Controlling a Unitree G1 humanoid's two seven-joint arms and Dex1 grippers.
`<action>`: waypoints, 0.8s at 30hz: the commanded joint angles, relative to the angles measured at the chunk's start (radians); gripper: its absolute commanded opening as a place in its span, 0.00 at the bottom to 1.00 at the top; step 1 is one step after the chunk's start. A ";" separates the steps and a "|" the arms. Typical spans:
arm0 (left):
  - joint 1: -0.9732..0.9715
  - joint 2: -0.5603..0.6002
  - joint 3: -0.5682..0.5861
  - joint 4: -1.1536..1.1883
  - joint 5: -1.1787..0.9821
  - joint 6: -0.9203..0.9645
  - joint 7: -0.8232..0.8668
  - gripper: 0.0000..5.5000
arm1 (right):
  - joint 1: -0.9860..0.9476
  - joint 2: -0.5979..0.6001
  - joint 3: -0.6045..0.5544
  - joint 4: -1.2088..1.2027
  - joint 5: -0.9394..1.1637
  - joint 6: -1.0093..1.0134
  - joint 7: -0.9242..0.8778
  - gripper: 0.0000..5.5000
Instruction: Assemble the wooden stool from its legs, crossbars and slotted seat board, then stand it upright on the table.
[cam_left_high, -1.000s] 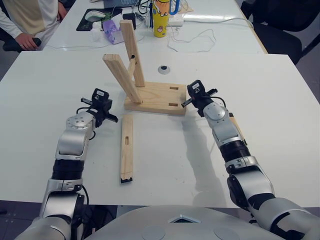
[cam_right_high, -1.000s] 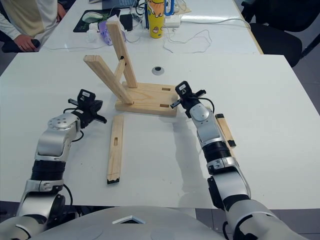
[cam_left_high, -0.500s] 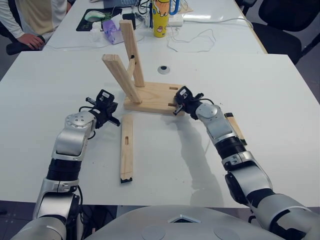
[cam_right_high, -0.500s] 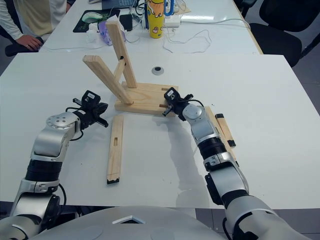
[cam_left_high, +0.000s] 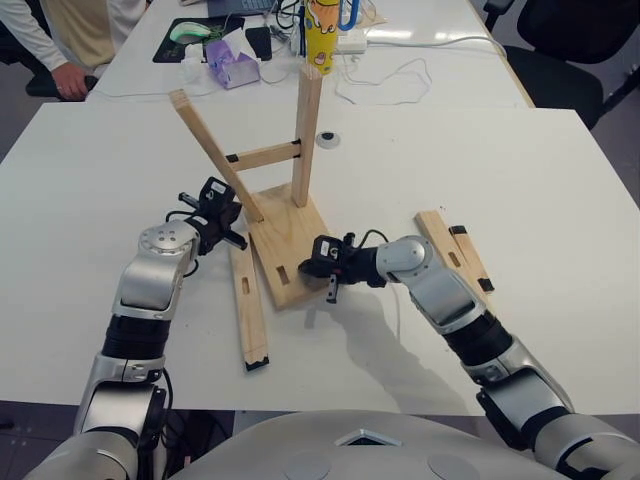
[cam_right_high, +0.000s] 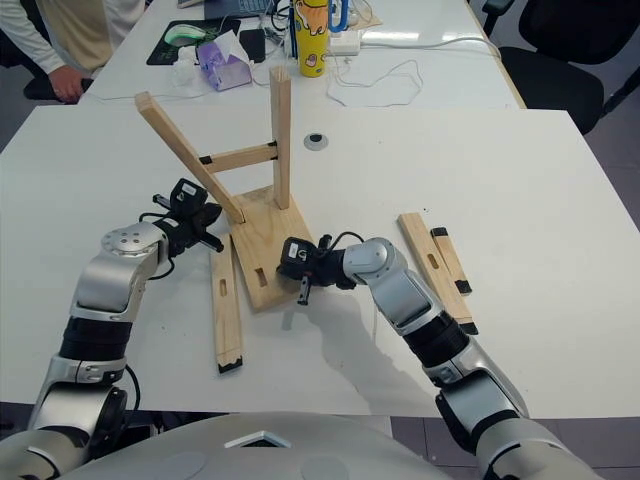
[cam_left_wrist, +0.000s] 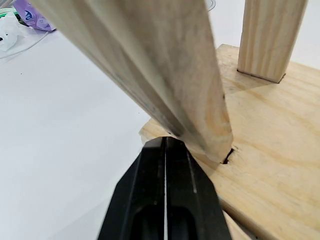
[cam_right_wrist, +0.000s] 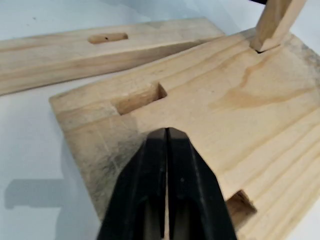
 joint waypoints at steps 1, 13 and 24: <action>-0.027 -0.003 -0.011 0.016 0.007 -0.015 0.005 0.00 | -0.051 0.067 -0.135 0.065 0.065 0.055 -0.095 0.00; -0.026 -0.002 0.003 0.034 0.012 -0.040 0.028 0.00 | -0.054 -0.033 -0.167 0.033 0.134 0.015 -0.032 0.00; 0.023 0.021 -0.003 -0.027 -0.006 0.005 -0.006 0.00 | -0.003 -0.029 -0.078 0.107 0.138 0.083 -0.025 0.00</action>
